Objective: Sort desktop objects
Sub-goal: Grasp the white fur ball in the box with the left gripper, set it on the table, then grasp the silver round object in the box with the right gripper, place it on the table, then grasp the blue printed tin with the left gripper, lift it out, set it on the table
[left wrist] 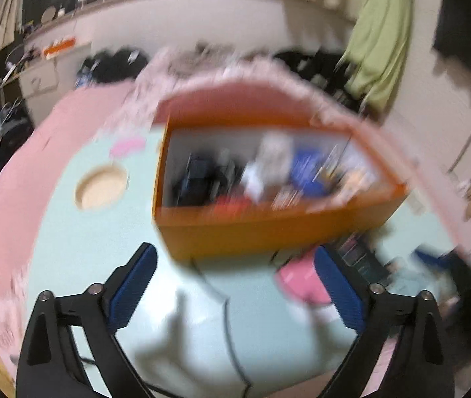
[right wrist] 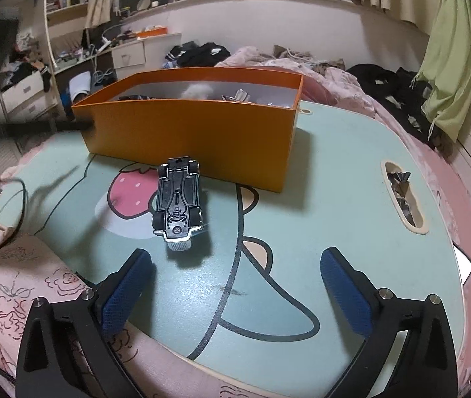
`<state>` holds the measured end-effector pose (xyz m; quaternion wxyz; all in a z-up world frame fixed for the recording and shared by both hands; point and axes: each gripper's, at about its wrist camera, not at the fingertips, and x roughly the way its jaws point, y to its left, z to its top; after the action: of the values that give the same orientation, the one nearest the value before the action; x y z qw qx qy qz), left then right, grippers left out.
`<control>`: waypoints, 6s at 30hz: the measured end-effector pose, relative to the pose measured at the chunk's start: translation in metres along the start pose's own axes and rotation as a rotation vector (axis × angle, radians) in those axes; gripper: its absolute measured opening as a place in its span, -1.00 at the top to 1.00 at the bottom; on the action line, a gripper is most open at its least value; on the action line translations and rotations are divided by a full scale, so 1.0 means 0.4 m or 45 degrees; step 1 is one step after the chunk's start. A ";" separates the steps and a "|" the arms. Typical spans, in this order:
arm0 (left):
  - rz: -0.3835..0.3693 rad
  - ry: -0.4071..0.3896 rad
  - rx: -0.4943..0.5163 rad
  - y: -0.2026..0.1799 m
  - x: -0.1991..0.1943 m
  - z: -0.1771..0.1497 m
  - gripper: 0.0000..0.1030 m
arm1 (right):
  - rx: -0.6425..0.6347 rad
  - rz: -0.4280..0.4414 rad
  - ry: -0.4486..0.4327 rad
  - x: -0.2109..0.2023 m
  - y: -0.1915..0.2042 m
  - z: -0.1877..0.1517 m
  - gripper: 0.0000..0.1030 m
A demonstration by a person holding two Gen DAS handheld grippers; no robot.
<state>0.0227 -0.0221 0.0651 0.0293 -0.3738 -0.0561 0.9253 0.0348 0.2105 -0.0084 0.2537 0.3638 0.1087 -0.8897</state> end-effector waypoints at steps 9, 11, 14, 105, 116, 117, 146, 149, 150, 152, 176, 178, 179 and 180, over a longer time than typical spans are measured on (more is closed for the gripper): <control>-0.045 0.268 0.087 -0.078 0.199 0.213 0.04 | 0.000 0.000 -0.001 -0.001 0.000 0.002 -0.99; -0.037 0.363 0.062 -0.084 0.278 0.215 0.23 | 0.001 0.000 -0.002 0.000 -0.001 -0.001 -0.99; -0.019 0.416 0.061 -0.097 0.337 0.206 0.26 | 0.000 0.001 -0.001 0.001 -0.003 -0.002 -0.99; 0.006 0.238 0.194 -0.053 0.178 -0.158 -0.99 | 0.092 0.043 0.073 0.113 0.028 0.388 0.48; 0.007 0.235 0.193 -0.050 0.174 -0.165 -0.99 | 0.233 -0.005 0.052 -0.059 -0.088 0.109 0.47; 0.007 0.235 0.193 -0.049 0.171 -0.166 -0.99 | 0.247 0.002 0.078 -0.048 -0.089 0.096 0.47; 0.019 0.231 0.185 -0.016 0.143 -0.156 -0.99 | 0.079 -0.080 -0.042 -0.025 -0.019 0.011 -0.76; 0.010 0.229 0.171 -0.030 0.121 -0.173 -0.98 | 0.077 -0.077 -0.041 -0.026 -0.019 0.010 -0.78; 0.000 0.220 0.159 -0.028 0.116 -0.170 -0.95 | 0.077 -0.076 -0.041 -0.025 -0.021 0.009 -0.79; 0.011 0.178 0.134 -0.022 0.091 -0.157 -0.64 | 0.078 -0.075 -0.041 -0.026 -0.020 0.009 -0.79; 0.051 0.684 -0.036 -0.206 0.497 0.220 -0.41 | 0.082 -0.070 -0.049 -0.030 -0.013 0.007 -0.81; 0.087 0.678 -0.006 -0.215 0.498 0.212 -0.35 | 0.083 -0.069 -0.047 -0.028 -0.013 0.008 -0.81; 0.092 0.676 0.014 -0.221 0.496 0.208 -0.33 | 0.083 -0.069 -0.048 -0.029 -0.013 0.008 -0.81; 0.086 0.675 0.034 -0.226 0.494 0.204 -0.33 | 0.083 -0.069 -0.049 -0.029 -0.013 0.007 -0.81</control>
<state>-0.1749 0.0797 -0.0014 0.0170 -0.6044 -0.0216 0.7962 0.0374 0.2181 0.0020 0.2197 0.3516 0.0846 -0.9061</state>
